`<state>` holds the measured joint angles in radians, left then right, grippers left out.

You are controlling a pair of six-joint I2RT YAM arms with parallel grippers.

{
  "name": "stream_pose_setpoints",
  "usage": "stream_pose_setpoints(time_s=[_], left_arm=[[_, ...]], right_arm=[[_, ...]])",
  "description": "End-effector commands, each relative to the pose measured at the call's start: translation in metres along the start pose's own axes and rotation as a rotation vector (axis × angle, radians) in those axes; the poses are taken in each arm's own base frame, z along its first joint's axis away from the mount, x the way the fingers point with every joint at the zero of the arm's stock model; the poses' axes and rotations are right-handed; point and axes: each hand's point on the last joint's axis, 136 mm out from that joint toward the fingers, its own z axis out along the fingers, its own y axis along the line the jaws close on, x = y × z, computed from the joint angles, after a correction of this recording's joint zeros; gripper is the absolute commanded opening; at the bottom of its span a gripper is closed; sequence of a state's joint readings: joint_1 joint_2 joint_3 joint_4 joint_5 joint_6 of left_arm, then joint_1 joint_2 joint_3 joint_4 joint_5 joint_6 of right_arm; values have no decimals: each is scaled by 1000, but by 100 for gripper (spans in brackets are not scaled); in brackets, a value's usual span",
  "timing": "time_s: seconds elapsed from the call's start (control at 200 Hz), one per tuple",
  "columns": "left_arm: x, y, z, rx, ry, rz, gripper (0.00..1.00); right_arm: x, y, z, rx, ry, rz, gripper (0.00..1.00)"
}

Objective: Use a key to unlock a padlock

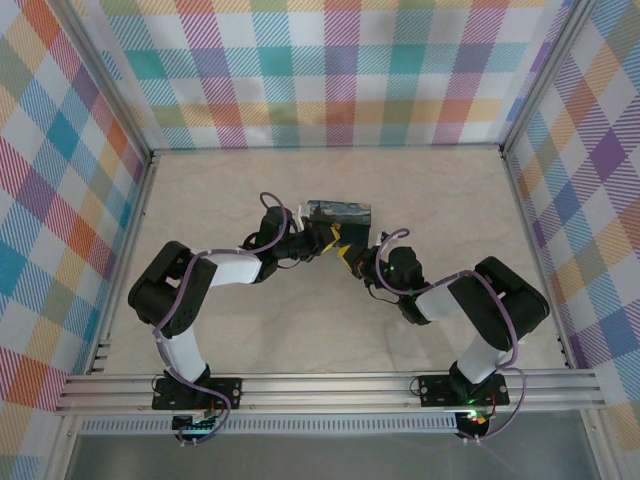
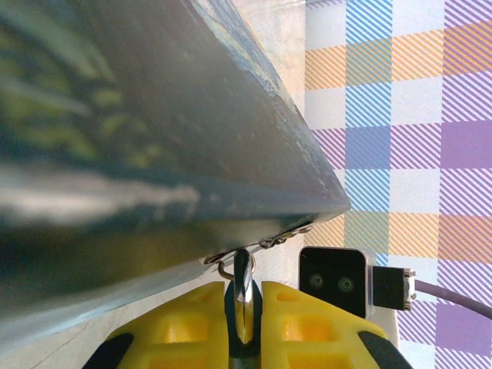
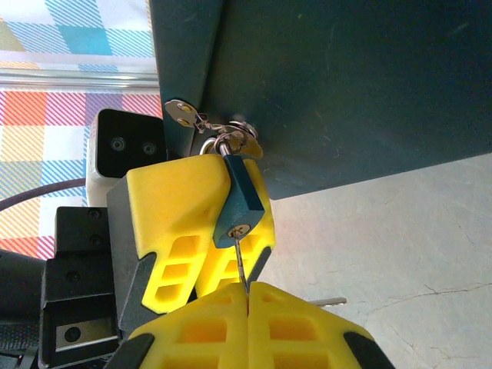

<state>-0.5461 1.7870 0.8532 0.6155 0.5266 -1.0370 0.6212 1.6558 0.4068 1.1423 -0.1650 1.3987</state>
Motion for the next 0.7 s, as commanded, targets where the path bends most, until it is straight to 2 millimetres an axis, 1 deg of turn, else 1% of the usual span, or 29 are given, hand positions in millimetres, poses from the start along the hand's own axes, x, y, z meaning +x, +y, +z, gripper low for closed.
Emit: stream_pose_setpoints(time_s=[0.0, 0.225, 0.34, 0.585, 0.695], left_arm=[[0, -9, -3, 50, 7, 8, 3], [0, -10, -3, 55, 7, 10, 3], [2, -9, -2, 59, 11, 8, 3], [4, -10, -2, 63, 18, 9, 2], [4, -11, -1, 66, 20, 11, 2]], right_arm=[[-10, 18, 2, -52, -37, -18, 0], [-20, 14, -2, -62, -102, 62, 0], [-22, 22, -1, -94, -110, 83, 0], [-20, 23, 5, -135, -93, 215, 0], [-17, 23, 8, -149, -101, 244, 0]])
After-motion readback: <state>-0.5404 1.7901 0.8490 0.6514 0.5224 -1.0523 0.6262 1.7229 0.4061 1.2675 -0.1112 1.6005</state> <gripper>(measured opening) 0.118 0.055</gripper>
